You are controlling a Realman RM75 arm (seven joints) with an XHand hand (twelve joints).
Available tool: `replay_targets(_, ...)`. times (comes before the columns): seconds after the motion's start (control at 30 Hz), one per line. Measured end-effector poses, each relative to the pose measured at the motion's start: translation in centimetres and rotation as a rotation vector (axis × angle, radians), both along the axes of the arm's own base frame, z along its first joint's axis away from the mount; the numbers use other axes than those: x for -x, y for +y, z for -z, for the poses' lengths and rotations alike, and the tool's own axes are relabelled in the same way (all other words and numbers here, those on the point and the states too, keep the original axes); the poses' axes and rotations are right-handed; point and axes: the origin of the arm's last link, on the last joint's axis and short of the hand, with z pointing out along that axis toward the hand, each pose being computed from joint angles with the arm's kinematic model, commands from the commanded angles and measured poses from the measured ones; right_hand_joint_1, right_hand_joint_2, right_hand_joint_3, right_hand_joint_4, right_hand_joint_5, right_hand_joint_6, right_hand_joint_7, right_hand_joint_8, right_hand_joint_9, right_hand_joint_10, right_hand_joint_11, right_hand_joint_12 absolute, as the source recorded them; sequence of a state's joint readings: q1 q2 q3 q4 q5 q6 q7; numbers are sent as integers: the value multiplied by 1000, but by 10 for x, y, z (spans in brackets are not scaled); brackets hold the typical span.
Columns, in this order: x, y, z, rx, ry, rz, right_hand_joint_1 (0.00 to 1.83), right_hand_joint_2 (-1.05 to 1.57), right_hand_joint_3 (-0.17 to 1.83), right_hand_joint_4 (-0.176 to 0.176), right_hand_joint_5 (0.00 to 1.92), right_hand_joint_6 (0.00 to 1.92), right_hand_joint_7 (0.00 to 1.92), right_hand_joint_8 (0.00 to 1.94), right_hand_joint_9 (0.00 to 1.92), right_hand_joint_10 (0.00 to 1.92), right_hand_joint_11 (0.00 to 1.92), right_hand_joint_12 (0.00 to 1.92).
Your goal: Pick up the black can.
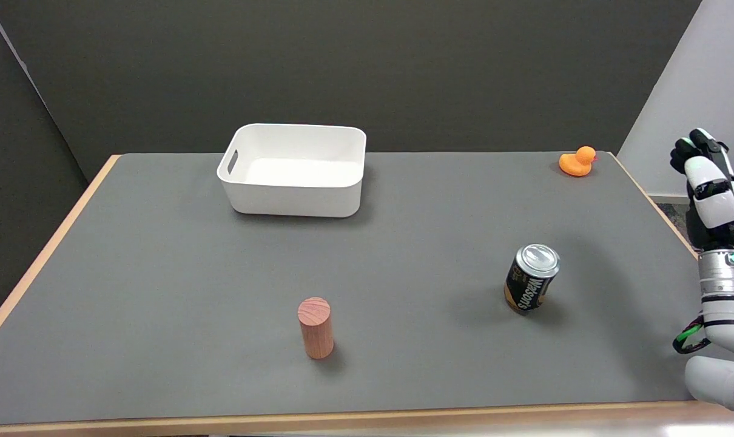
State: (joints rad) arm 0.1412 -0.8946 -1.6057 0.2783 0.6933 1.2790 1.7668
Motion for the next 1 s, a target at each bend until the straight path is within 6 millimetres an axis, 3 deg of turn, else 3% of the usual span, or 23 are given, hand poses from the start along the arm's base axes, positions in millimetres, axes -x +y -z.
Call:
replay_targets(0.47,-8,-9,31,-225,113,16,388,608,944,-72,159,443,234,419,136,728,-1,920)
replay_targets(1.0,8,-6,103,-589,196,13,314,579,931,-92,192,482,237,420,120,719,-1,886)
